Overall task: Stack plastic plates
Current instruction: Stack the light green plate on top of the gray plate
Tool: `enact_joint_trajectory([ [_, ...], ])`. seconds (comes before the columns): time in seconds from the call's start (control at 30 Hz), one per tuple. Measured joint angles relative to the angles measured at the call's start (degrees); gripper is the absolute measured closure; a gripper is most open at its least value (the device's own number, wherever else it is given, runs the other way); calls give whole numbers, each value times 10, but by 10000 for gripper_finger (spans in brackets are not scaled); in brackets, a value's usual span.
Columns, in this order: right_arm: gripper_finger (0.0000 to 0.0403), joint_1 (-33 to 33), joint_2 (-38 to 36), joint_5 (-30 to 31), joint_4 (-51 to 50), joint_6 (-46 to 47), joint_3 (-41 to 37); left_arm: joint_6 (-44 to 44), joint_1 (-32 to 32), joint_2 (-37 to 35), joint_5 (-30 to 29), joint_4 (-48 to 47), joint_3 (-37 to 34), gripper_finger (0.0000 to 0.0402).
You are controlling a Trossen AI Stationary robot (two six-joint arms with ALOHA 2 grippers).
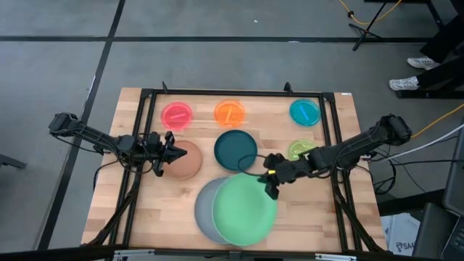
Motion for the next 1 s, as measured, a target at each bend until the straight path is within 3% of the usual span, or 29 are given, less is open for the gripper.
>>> enact_joint_trajectory([
  [0.4, 397, -35, 111, -2, 133, -13, -1, 2, 0, 0, 0, 0, 0, 398],
  [1.0, 397, -35, 203, -16, 187, -12, -1, 2, 0, 0, 0, 0, 0, 398],
])
